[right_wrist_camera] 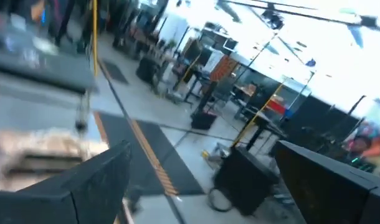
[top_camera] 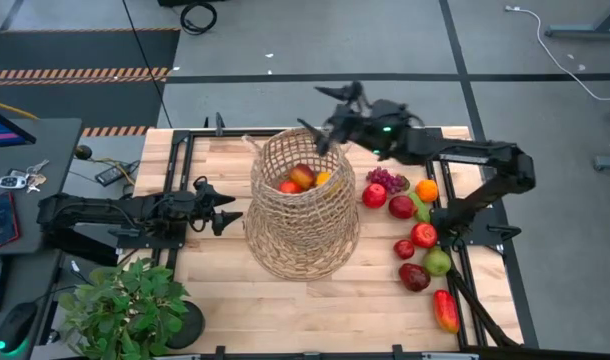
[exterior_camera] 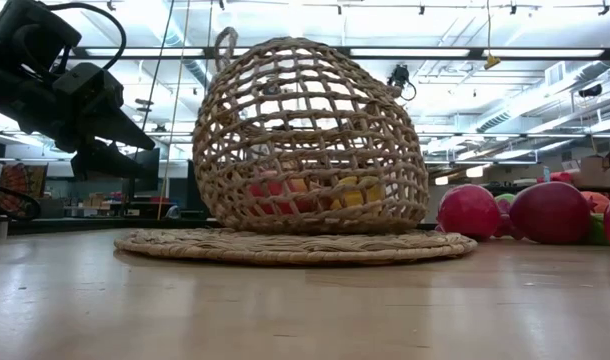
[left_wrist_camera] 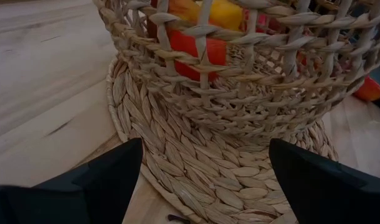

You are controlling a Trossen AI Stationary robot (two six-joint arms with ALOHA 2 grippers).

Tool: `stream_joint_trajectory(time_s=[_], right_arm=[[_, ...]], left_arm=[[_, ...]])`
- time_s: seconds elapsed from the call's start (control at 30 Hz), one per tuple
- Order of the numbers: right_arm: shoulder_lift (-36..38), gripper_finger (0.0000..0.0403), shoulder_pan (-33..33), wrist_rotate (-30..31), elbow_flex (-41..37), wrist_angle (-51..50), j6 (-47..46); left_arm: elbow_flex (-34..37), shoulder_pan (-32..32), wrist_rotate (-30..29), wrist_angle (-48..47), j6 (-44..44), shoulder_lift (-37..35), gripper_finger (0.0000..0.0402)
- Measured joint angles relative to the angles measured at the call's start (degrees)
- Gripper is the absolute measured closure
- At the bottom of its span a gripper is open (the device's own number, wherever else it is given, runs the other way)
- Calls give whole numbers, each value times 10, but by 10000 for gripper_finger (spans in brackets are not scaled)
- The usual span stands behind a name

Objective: Build produce basket
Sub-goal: Put the red apple into the brown basket

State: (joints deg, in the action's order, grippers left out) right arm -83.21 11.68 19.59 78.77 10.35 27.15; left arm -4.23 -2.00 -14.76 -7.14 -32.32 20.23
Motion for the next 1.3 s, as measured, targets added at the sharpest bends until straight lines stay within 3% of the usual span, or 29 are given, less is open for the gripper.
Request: stream_joint_trajectory(time_s=[0.1, 0.23, 0.37, 0.57, 0.7, 1.0, 1.13, 1.3], right_arm=[[50, 8, -8, -37, 1, -54, -107], [98, 8, -6, -135, 1, -163, -257], [122, 8, -2, -211, 1, -305, -349], [128, 8, -13, -222, 0, -533, -425], [128, 8, -24, -222, 0, -632, -460], [131, 18, -60, -240, -23, -761, -499], [131, 21, -80, -307, -73, -780, -527], [130, 26, -107, -291, -162, -772, -581]], left_arm=[[0, 0, 0, 0, 0, 0, 45], [0, 0, 0, 0, 0, 0, 45], [0, 0, 0, 0, 0, 0, 45], [0, 0, 0, 0, 0, 0, 44], [0, 0, 0, 0, 0, 0, 45], [0, 0, 0, 0, 0, 0, 45], [0, 0, 0, 0, 0, 0, 45], [0, 0, 0, 0, 0, 0, 45]])
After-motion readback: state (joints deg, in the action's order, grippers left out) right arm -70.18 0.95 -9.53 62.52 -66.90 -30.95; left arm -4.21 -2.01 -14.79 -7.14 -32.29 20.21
